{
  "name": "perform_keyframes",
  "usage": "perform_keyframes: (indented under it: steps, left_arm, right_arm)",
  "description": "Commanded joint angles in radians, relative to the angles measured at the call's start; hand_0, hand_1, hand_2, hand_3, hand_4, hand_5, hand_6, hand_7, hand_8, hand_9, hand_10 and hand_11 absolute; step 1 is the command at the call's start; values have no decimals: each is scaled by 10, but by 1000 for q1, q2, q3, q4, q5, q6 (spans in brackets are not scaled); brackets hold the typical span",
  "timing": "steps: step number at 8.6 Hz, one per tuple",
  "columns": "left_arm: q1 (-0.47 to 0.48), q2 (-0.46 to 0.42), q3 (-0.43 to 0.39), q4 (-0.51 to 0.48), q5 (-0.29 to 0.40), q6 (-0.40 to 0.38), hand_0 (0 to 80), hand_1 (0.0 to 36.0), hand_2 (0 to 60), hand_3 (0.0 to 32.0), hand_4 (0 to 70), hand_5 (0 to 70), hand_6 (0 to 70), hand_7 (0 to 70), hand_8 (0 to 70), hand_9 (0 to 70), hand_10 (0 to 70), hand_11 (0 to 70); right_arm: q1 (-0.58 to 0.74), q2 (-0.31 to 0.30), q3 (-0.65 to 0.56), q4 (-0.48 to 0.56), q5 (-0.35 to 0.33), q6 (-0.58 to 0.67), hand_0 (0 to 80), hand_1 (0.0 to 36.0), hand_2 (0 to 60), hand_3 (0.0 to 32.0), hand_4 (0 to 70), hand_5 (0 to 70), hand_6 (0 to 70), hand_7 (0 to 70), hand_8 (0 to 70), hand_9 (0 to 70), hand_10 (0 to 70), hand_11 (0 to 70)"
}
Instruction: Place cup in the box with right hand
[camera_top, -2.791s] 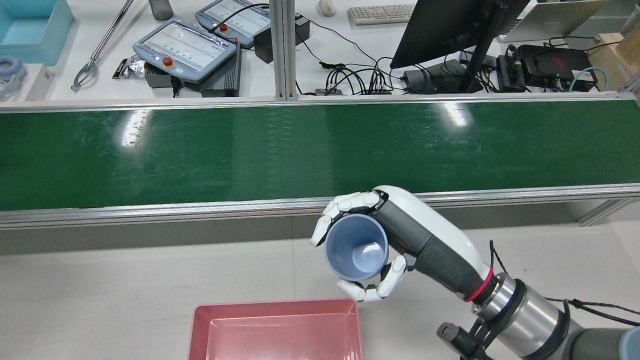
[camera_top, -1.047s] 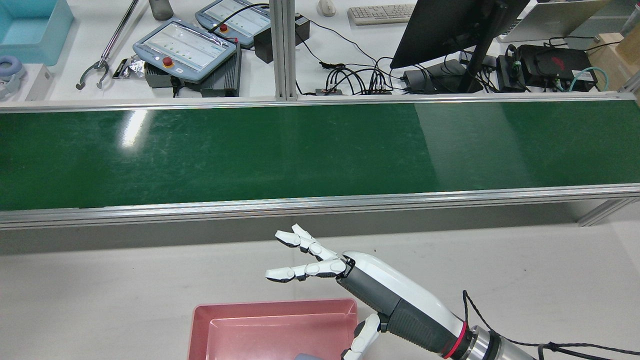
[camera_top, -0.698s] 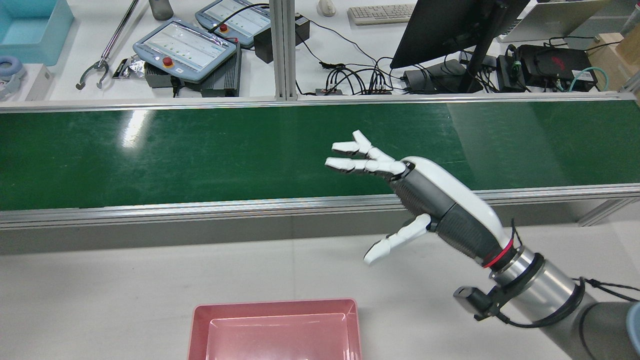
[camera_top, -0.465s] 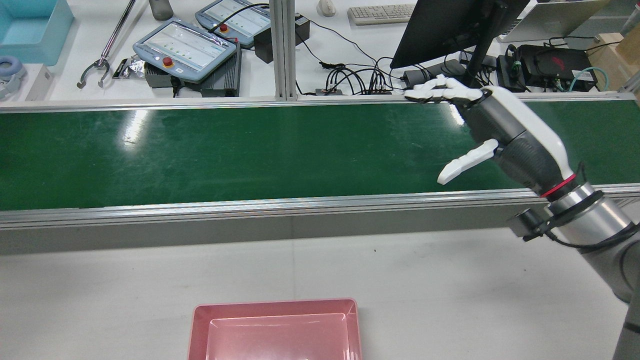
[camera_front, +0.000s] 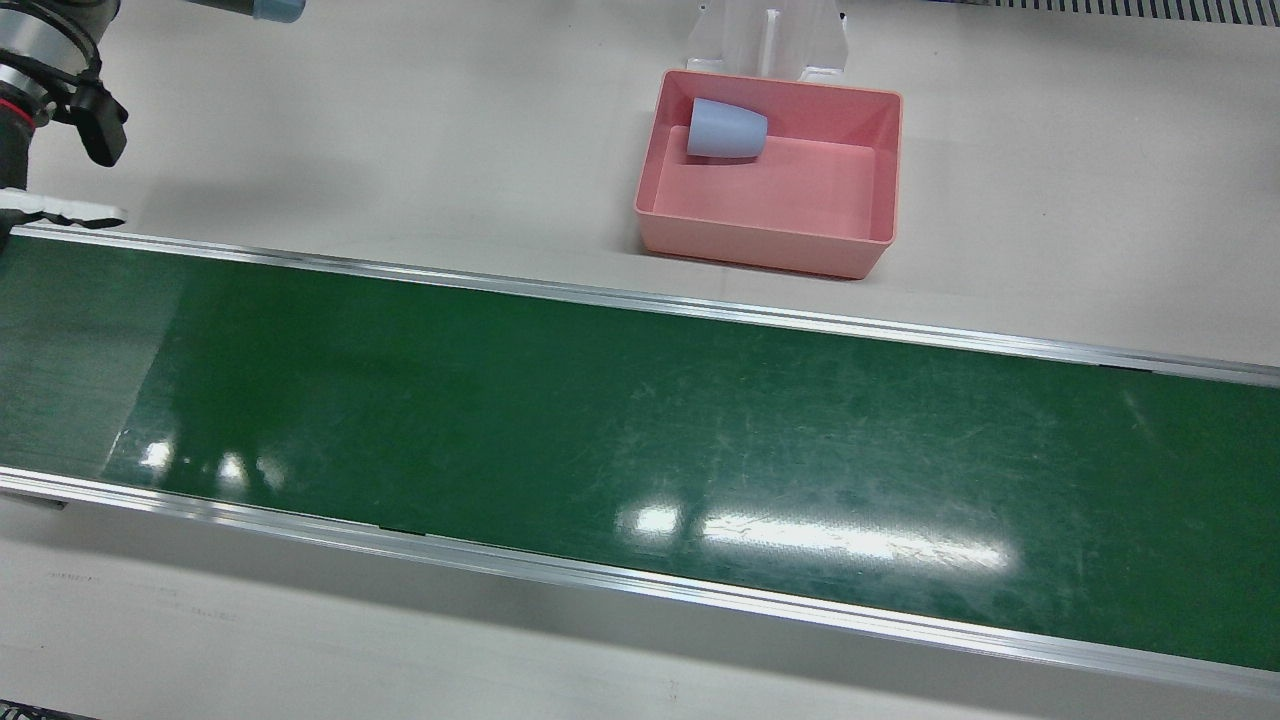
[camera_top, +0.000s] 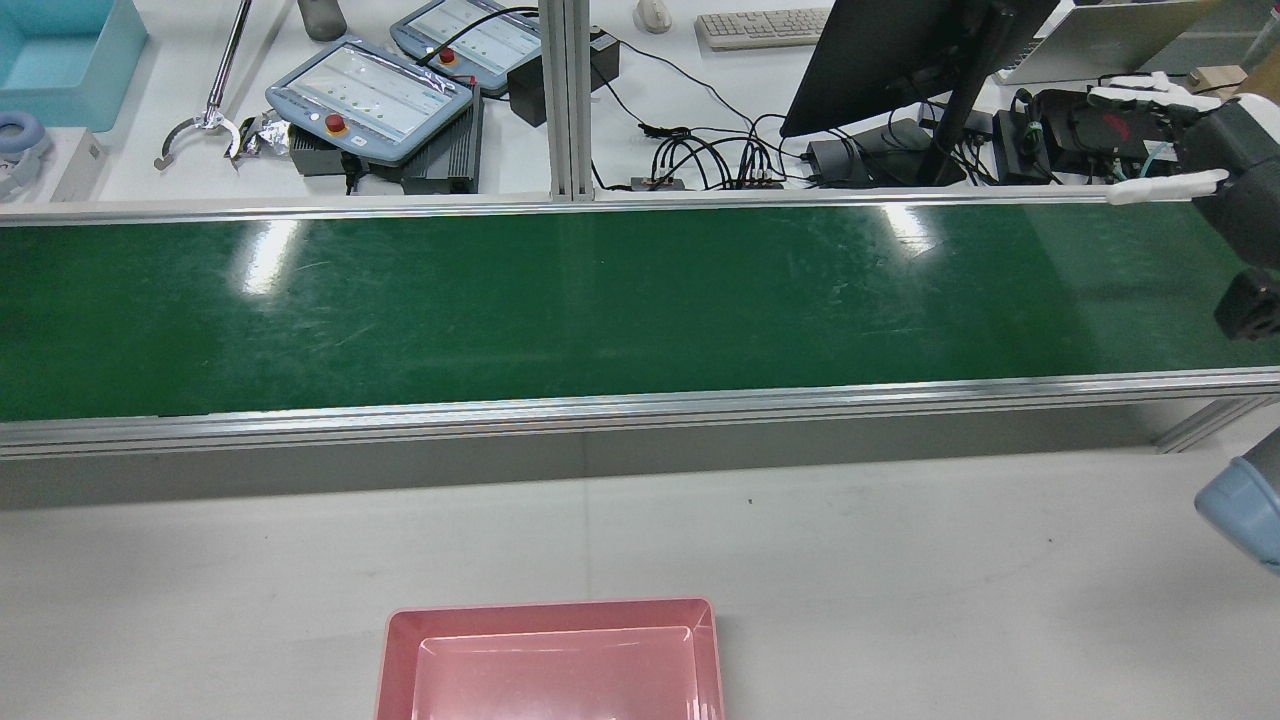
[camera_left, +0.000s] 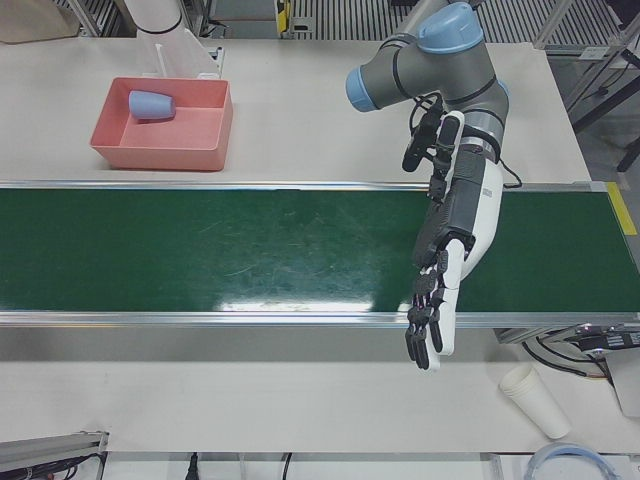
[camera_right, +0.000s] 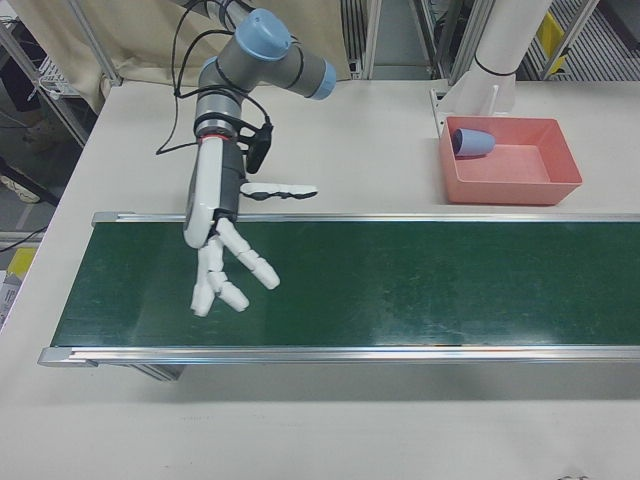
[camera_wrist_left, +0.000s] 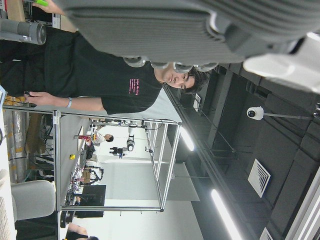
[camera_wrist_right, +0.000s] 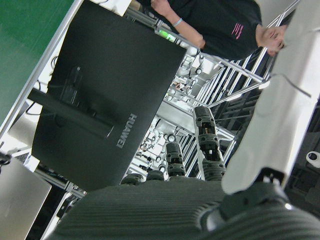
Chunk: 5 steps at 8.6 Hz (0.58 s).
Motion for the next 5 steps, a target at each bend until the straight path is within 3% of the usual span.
perform_keyframes:
  steps: [1, 3, 4, 5]
  left_arm:
    - [0, 0, -2, 2, 1, 0, 0, 0, 0, 0, 0, 0, 0, 0, 0, 0, 0, 0]
    - [0, 0, -2, 0, 1, 0, 0, 0, 0, 0, 0, 0, 0, 0, 0, 0, 0, 0]
    - [0, 0, -2, 2, 1, 0, 0, 0, 0, 0, 0, 0, 0, 0, 0, 0, 0, 0]
    - [0, 0, -2, 2, 1, 0, 0, 0, 0, 0, 0, 0, 0, 0, 0, 0, 0, 0]
  right_arm:
    - [59, -4, -65, 0, -18, 27, 537, 156, 24, 0, 81, 49, 10, 0, 0, 0, 0, 0]
    - [61, -41, -65, 3, -18, 30, 527, 154, 26, 0, 40, 46, 0, 0, 0, 0, 0, 0]
    - [61, -53, -63, 3, -44, 38, 515, 151, 49, 0, 32, 44, 0, 0, 0, 0, 0, 0]
    - [58, -53, -60, 3, -90, 44, 516, 137, 24, 0, 39, 43, 0, 0, 0, 0, 0, 0]
